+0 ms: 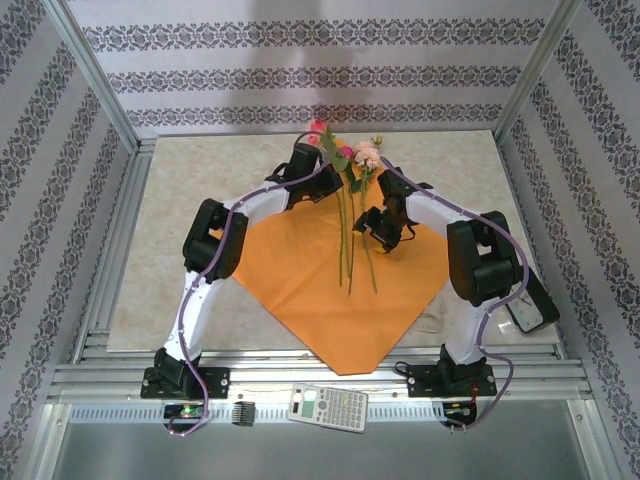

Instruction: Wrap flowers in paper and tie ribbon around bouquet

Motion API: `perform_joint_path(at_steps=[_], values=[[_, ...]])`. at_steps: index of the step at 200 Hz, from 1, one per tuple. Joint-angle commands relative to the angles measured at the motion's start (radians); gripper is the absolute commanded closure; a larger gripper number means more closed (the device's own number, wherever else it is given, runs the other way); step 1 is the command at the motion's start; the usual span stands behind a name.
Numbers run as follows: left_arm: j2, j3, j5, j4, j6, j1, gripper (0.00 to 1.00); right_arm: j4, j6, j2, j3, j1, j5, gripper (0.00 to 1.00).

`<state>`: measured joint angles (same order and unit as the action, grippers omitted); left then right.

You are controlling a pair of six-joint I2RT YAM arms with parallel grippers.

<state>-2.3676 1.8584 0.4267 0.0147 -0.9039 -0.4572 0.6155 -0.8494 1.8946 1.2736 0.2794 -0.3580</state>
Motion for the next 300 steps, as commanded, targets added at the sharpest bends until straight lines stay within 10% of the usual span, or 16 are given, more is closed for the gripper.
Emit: perform_joint_path(at_steps=[1,63,143,300], values=[[-0.018,0.097,0.035,0.120,0.087,-0.008,0.76,-0.003,-0.011,-0.035,-0.012,0.007,-0.012,0.37],[0.159,0.038,0.001,0.347,0.204,-0.008,0.50,0.024,0.024,-0.097,-0.030,-0.047,0.001,0.36],[0.218,-0.294,0.015,0.248,-0.050,0.032,0.82,0.027,0.101,-0.102,-0.074,-0.211,0.029,0.49],[0.257,-0.528,-0.047,0.176,-0.053,0.280,0.91,0.075,0.106,0.270,0.341,-0.082,-0.102,0.45]])
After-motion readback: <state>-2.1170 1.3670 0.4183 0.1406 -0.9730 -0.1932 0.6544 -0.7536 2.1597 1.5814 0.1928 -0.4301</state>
